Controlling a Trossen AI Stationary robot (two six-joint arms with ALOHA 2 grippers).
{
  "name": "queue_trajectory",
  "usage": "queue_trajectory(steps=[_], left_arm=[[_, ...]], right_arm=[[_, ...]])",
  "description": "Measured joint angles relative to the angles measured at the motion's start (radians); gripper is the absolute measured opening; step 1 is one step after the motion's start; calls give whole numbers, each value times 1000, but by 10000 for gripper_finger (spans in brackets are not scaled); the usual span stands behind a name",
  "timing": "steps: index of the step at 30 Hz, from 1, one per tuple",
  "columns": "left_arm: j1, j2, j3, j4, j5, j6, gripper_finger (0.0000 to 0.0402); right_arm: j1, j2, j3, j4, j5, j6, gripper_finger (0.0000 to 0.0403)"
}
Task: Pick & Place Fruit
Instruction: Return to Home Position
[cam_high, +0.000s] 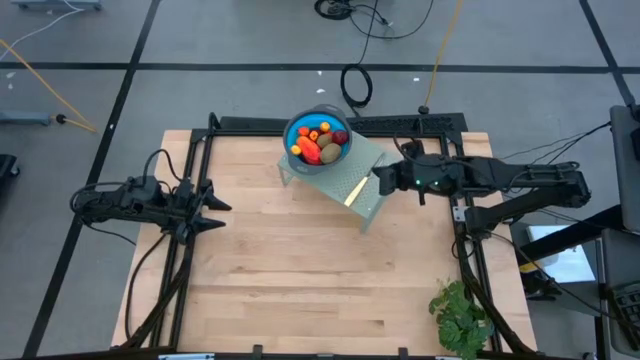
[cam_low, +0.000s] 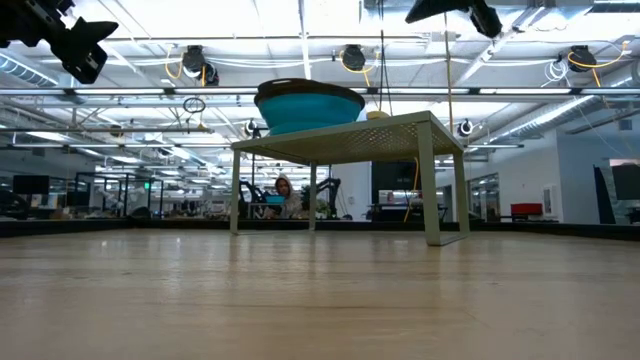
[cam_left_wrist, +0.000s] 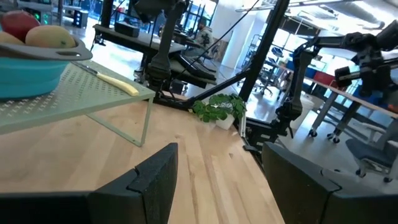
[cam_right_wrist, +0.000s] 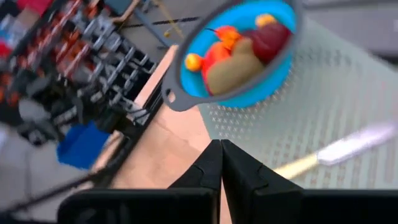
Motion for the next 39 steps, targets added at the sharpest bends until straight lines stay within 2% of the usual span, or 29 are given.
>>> queue_trajectory(steps=[3,10,13,18,26,33,39], left_arm=[[0,0,0,0,0,-1,234],[0,0,0,0,-2,0,234],[0,0,0,0,-2,4,234],[0,0,0,0,-2,5,235],[0,0,0,6,-6,5,234],[0,0,0,6,-11,2,234],[0,0,0,6,-12,63,235]], right_arm=[[0,0,0,40,-12,-185,1],[0,-2,0,115,-163,-590,1],[0,-14,0,115,-219,-697,1],[0,-45,0,115,-265,-799,1],[0,-105,-41,125,-266,-889,1],[0,-204,-180,125,-270,-866,2],[0,-317,-356,313,-403,-930,2]])
